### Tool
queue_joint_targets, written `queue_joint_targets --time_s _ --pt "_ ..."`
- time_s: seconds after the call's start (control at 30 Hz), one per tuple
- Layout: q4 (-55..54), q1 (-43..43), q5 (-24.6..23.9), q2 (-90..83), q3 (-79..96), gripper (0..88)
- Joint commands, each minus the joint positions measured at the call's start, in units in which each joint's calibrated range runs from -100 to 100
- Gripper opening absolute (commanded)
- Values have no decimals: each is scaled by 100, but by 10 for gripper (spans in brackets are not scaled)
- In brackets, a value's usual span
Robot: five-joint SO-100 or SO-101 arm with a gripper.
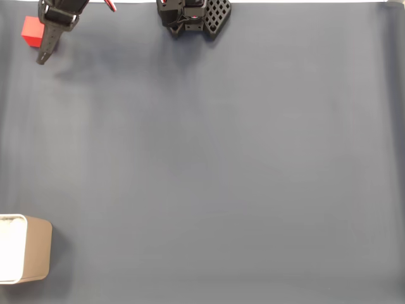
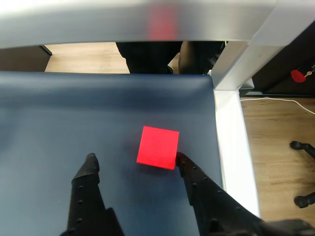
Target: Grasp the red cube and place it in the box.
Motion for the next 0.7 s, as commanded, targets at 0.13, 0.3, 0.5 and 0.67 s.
queue_joint_targets --time_s 0.13,0.3,0.5,0.67 --pt "-114 -102 -147 -8 -312 358" --pt "-114 -102 -166 27 -367 358" --pt "-122 -109 -186 44 -403 358" --pt "-155 -123 -225 27 -403 344"
